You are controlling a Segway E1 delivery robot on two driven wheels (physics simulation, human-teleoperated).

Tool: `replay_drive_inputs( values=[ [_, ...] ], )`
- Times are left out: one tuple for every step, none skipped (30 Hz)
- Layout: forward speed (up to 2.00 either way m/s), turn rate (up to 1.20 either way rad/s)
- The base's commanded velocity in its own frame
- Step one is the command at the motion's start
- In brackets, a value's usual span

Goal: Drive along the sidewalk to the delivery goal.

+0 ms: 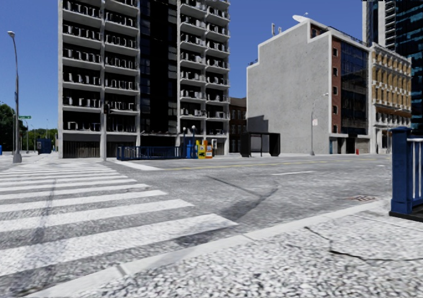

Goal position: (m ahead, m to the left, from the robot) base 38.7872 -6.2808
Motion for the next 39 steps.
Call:
replay_drive_inputs(
  values=[
    [1.76,0.99],
    [1.76,0.99],
    [1.76,0.99],
    [1.76,0.99],
    [1.76,0.99],
    [1.76,0.99],
    [1.76,0.99],
    [1.76,0.99],
    [1.76,0.99],
    [1.80,0.96],
    [1.86,0.85],
    [1.86,0.85],
    [1.90,0.75],
    [1.91,0.73],
    [1.92,0.72],
    [1.92,0.72],
    [1.93,0.72],
    [1.94,0.64],
    [1.96,0.07],
    [2.00,0.00],
    [2.00,0.00],
    [2.00,0.00],
    [2.00,0.00],
    [2.00,0.00],
    [2.00,0.00],
    [2.00,0.00],
    [2.00,0.00],
    [2.00,0.00],
    [2.00,0.00],
    [2.00,0.00],
    [2.00,0.00],
    [2.00,0.00],
    [2.00,0.00],
    [2.00,0.00],
    [2.00,0.00],
    [2.00,0.00],
    [2.00,0.00],
    [2.00,0.00],
    [2.00,0.00]
  ],
)
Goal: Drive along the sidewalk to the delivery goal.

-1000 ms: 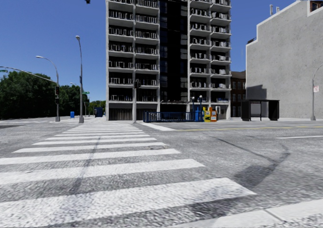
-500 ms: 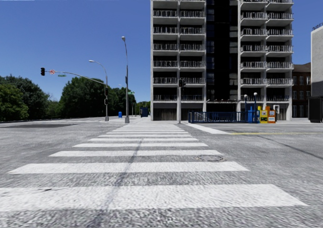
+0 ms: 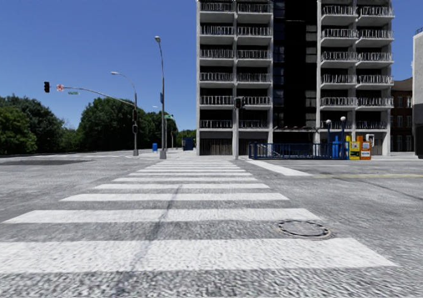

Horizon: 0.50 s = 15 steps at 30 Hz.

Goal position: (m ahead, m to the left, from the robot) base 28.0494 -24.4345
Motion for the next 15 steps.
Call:
replay_drive_inputs(
  values=[
    [2.00,0.00],
    [2.00,0.00],
    [2.00,0.00],
    [2.00,0.00],
    [2.00,0.00],
    [2.00,0.00],
    [2.00,0.00],
    [2.00,0.00],
    [2.00,0.00],
    [2.00,0.00],
    [2.00,0.00],
    [2.00,0.00],
    [2.00,0.00],
    [2.00,0.00],
    [2.00,0.00]
  ],
)
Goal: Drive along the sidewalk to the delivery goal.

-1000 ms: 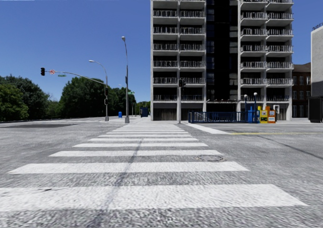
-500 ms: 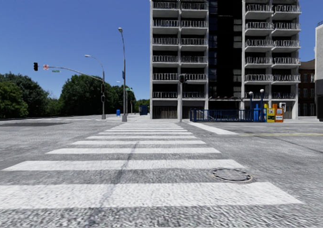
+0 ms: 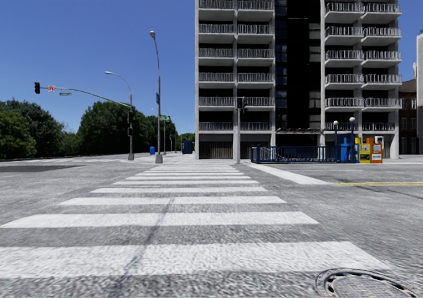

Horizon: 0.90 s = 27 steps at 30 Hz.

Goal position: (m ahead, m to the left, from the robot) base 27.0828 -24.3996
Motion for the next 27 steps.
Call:
replay_drive_inputs(
  values=[
    [2.00,0.05],
    [2.00,0.05],
    [2.00,0.18],
    [2.00,0.28],
    [2.00,0.39],
    [2.00,0.39],
    [2.00,0.45],
    [2.00,0.45],
    [2.00,0.39],
    [2.00,0.39],
    [2.00,0.26],
    [2.00,0.10],
    [2.00,0.10],
    [2.00,0.00],
    [2.00,0.00],
    [2.00,0.00],
    [2.00,0.00],
    [2.00,0.00],
    [2.00,0.00],
    [2.00,0.00],
    [2.00,0.00],
    [2.00,0.00],
    [2.00,0.00],
    [2.00,0.00],
    [2.00,0.00],
    [2.00,0.00],
    [2.00,0.00]
  ],
)
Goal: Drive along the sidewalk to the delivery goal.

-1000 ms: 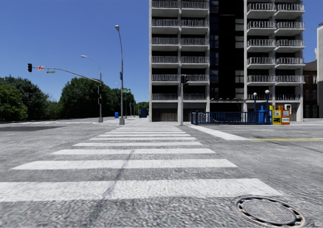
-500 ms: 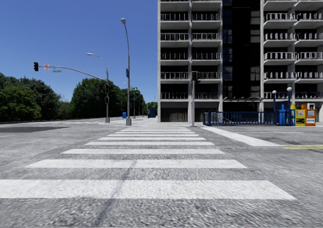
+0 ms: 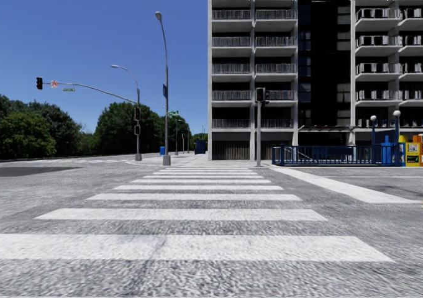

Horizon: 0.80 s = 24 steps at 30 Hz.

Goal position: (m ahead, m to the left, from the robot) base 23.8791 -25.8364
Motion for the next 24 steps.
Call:
replay_drive_inputs(
  values=[
    [2.00,0.00],
    [2.00,0.00],
    [2.00,0.00],
    [2.00,0.00],
    [2.00,0.00],
    [2.00,0.00],
    [2.00,0.00],
    [2.00,0.00],
    [2.00,0.00],
    [2.00,0.00],
    [2.00,0.00],
    [2.00,0.00],
    [2.00,0.00],
    [2.00,0.00],
    [2.00,0.00],
    [2.00,0.00],
    [2.00,0.00],
    [2.00,0.00],
    [2.00,0.00],
    [2.00,0.00],
    [2.00,0.00],
    [2.00,0.00],
    [2.00,0.00],
    [2.00,0.00]
  ],
)
